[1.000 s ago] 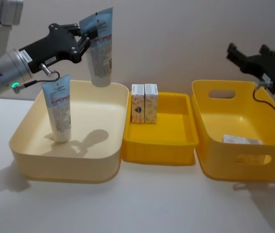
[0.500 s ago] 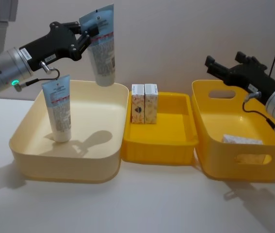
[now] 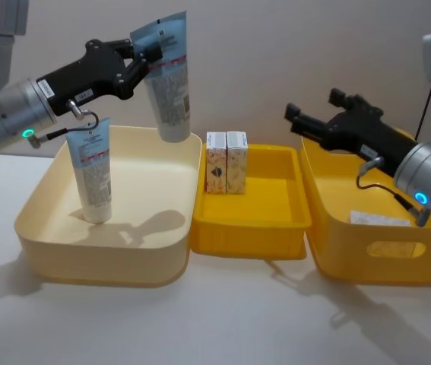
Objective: Bimanual collaborative sorting of washing and personal care products
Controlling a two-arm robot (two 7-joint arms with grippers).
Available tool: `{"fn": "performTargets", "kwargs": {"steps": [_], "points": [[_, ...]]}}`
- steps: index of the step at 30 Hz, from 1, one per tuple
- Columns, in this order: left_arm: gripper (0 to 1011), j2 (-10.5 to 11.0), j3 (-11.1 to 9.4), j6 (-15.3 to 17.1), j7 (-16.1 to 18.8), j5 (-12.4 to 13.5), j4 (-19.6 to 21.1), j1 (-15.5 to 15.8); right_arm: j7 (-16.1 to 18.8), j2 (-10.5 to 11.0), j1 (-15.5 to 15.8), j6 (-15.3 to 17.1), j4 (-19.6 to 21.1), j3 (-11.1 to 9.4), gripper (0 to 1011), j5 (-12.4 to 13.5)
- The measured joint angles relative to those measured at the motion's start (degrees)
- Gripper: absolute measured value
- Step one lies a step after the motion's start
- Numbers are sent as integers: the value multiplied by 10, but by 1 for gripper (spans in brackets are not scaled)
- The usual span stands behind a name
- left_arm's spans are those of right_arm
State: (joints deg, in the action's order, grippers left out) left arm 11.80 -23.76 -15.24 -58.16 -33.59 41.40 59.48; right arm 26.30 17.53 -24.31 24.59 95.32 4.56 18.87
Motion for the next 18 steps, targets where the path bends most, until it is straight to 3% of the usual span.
{"fn": "performTargets", "kwargs": {"steps": [5,18], "points": [[88,1,-2,5,-1,-3,5,-3,24,11,-5,5,1,18,1001,3],[88,4,-10,14,-6,-10,19,-8,97,46,-49,48,-6,96,1001,-5]]}}
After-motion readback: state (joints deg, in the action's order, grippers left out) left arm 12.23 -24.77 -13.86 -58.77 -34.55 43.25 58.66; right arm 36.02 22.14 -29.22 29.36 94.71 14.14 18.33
